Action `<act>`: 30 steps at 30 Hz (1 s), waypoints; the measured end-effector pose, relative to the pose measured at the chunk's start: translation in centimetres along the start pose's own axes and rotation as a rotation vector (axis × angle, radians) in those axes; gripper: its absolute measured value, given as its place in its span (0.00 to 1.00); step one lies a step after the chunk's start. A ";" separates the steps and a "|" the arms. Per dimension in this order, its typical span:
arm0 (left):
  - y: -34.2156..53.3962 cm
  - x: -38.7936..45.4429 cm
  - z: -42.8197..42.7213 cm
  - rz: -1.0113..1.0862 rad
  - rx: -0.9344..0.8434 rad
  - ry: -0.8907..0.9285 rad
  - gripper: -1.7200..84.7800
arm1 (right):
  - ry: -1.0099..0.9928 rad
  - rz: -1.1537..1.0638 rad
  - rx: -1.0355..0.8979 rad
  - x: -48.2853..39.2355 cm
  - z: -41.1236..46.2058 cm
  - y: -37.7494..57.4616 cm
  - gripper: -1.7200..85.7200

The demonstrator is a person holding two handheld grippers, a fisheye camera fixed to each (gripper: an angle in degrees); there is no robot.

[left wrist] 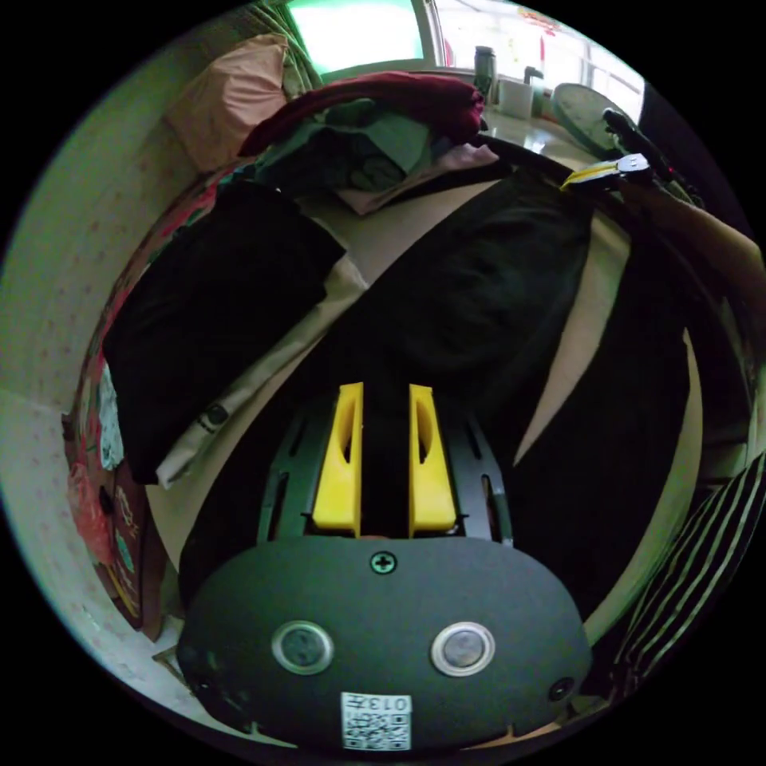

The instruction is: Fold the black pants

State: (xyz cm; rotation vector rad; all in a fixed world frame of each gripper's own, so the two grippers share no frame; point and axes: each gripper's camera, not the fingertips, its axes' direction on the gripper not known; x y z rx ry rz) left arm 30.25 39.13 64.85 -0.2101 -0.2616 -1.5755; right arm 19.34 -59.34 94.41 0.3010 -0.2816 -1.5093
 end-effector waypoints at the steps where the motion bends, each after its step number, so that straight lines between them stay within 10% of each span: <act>1: -1.6 0.4 0.8 0.000 -0.016 -0.014 0.11 | -0.002 -0.009 0.006 0.3 0.3 0.0 0.10; 30: -24.5 8.9 9.8 0.100 -0.009 -0.003 0.08 | 0.058 -0.078 0.033 11.6 1.7 4.8 0.10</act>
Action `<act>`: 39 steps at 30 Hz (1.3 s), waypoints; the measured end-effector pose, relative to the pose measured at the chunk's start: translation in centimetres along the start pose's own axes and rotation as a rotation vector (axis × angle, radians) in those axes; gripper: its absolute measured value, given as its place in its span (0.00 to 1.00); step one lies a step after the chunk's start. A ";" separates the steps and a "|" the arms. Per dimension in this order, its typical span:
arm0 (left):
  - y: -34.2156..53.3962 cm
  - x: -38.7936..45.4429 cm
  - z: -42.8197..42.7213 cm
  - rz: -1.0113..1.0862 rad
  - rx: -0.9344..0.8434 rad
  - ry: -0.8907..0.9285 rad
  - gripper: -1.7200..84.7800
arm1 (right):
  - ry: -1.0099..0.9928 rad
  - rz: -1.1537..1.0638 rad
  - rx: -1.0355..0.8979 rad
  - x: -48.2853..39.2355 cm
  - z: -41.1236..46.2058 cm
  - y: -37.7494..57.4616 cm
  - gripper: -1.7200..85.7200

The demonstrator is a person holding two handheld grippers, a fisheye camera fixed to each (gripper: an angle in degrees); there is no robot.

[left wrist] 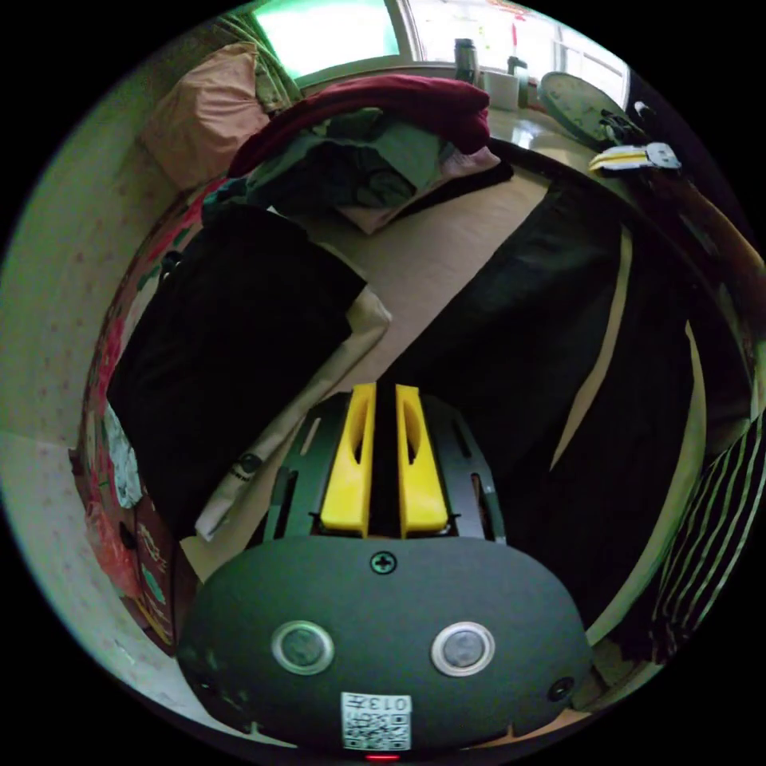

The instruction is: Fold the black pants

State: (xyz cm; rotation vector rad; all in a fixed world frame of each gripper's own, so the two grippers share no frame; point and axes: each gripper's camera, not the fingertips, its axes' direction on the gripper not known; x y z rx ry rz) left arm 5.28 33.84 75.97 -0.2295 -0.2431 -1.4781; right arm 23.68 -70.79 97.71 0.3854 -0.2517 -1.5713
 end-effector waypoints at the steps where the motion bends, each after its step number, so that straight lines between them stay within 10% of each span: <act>1: -0.8 0.2 0.6 0.011 -0.002 0.001 0.09 | -0.007 -0.011 0.000 0.0 0.3 -0.2 0.10; 10: -6.3 2.5 5.8 0.091 -0.114 0.004 0.03 | -0.038 -0.108 -0.182 -1.0 6.2 -2.7 0.07; 19: -8.8 2.8 4.5 0.157 -0.060 0.056 0.03 | 0.061 -0.105 0.035 0.0 1.9 -3.3 0.06; 29: -9.3 1.0 6.5 -0.149 0.000 0.052 0.10 | -0.017 0.135 0.047 2.2 4.0 -6.6 0.11; 39: -2.7 12.6 5.6 0.172 0.038 0.089 0.12 | -0.046 -0.072 -0.082 -2.8 3.9 -0.8 0.12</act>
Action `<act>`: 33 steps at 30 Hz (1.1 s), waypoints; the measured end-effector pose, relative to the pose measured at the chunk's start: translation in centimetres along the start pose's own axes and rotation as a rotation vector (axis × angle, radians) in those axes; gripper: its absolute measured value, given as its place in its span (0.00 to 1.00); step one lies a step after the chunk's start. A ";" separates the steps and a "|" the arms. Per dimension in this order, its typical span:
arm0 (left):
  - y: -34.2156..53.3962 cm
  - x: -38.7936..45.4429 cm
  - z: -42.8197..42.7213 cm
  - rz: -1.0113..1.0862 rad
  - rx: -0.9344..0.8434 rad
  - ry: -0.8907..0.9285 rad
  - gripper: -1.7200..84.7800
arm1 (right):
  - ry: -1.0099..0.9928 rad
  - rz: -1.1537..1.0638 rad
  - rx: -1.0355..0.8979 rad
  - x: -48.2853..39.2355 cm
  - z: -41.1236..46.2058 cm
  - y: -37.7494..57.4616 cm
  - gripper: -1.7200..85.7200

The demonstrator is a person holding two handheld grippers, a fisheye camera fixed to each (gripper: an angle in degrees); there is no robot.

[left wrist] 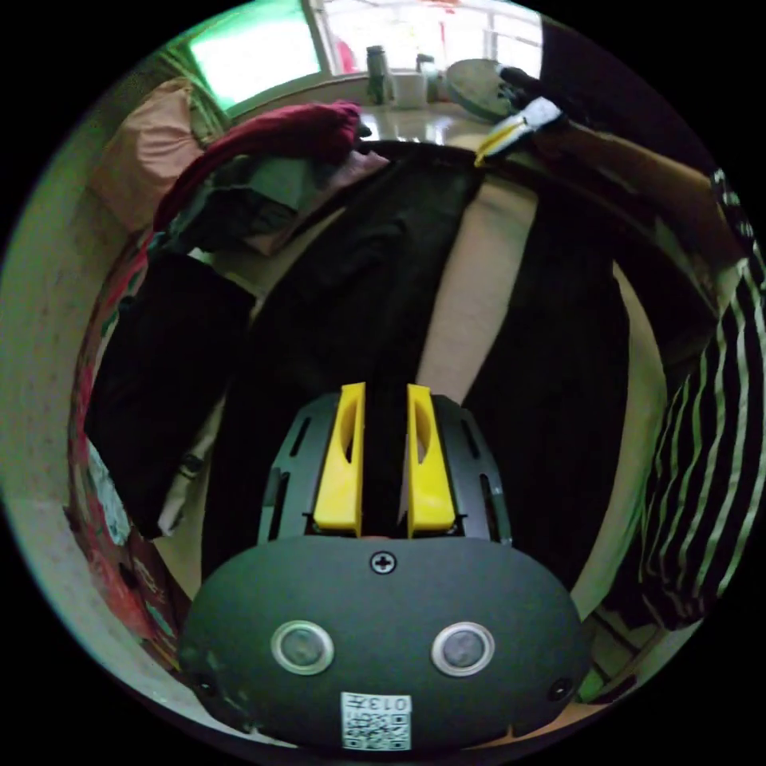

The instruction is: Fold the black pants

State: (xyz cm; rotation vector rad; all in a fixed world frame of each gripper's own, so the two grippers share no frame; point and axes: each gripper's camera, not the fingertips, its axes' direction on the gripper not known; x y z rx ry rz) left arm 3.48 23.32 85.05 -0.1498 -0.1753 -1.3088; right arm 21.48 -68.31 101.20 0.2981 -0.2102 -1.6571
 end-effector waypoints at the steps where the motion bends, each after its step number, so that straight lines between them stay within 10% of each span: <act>1: 0.5 0.8 0.8 0.023 -0.038 -0.020 0.12 | -0.008 -0.022 0.002 -0.4 0.2 0.0 0.12; 33: 22.2 2.4 -0.7 0.074 -0.117 0.284 0.02 | 0.205 -0.234 -0.218 -11.4 -2.1 0.0 0.04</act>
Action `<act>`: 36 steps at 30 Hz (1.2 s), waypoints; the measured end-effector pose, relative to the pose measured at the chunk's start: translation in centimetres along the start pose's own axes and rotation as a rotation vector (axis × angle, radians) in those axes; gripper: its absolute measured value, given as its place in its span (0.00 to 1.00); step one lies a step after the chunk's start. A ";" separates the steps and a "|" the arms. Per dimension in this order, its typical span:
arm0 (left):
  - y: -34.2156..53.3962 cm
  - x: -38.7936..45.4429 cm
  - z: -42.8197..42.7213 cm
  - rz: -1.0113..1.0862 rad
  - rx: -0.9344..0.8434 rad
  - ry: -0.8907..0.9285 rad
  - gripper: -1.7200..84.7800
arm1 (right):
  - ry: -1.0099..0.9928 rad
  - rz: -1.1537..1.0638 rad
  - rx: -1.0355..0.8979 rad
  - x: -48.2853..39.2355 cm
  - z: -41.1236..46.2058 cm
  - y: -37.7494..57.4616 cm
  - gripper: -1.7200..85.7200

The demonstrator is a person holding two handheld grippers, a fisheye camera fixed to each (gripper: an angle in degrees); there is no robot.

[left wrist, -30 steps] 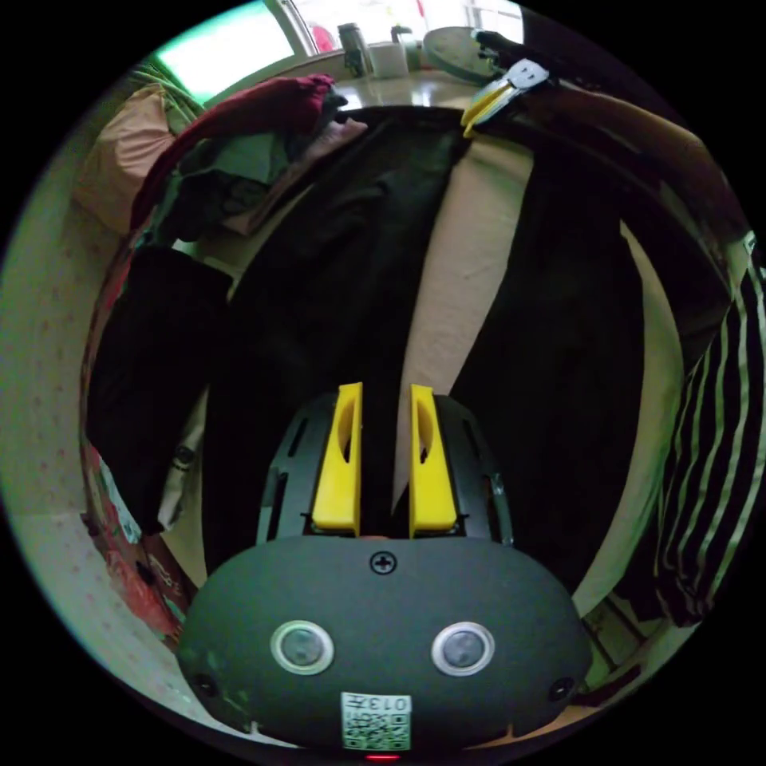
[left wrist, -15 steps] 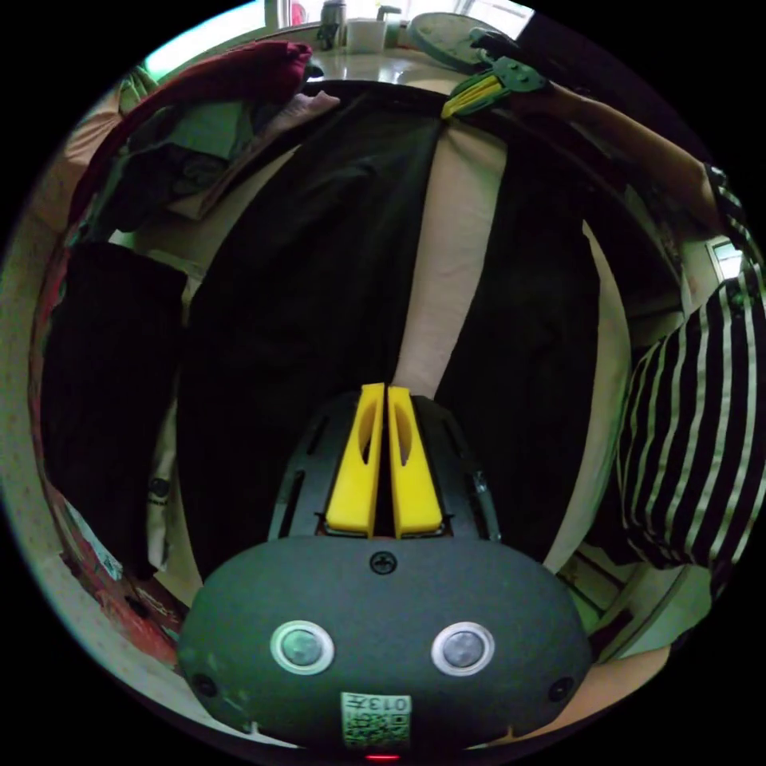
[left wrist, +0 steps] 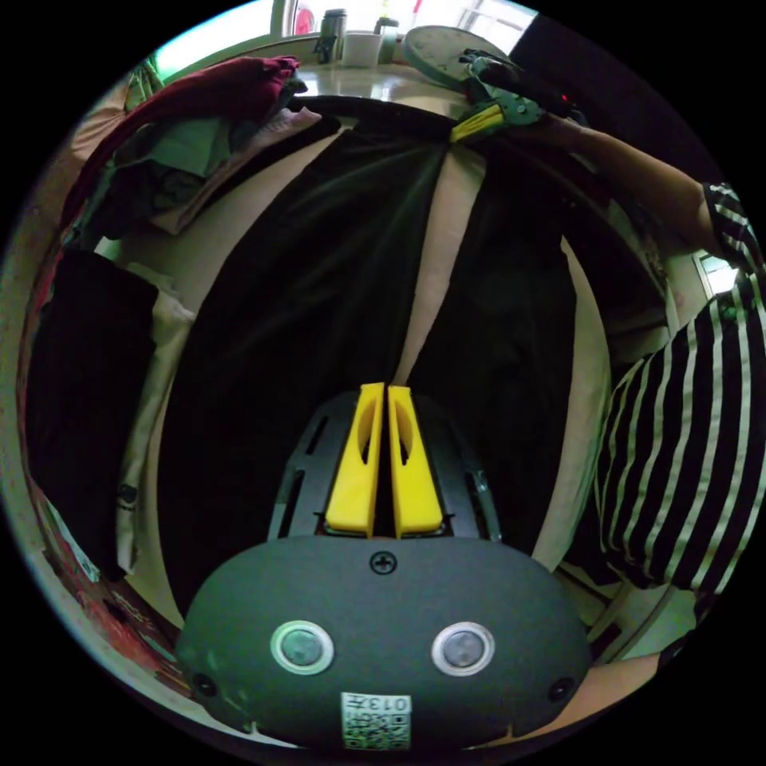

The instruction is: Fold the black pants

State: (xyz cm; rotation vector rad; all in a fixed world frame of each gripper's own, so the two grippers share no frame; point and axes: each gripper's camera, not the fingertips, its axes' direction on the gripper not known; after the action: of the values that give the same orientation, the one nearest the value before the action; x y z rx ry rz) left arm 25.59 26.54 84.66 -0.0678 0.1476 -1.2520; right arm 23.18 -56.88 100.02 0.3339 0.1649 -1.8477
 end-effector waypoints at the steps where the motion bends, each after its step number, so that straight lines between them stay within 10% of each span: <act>1: 1.7 0.4 -0.1 0.003 -0.007 -0.009 0.02 | -0.008 -0.002 -0.008 -0.1 -0.1 0.0 0.04; 10: 24.6 2.4 -5.4 -0.394 0.248 -0.075 0.03 | -0.141 0.133 0.182 -1.3 -6.7 2.8 0.07; 29: 72.3 7.9 -6.0 -1.151 0.217 -0.241 0.08 | -0.316 0.039 0.367 -13.1 -12.5 4.0 0.02; 36: 99.1 13.1 -1.3 -1.631 0.642 0.180 0.19 | -0.457 -0.150 0.408 -26.4 -16.8 10.2 0.04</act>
State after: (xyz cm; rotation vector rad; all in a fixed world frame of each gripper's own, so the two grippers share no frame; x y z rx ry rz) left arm 122.61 45.15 69.29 0.6027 -0.2354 -2.8702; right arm 42.38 -31.10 92.81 0.1719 -0.5183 -2.0515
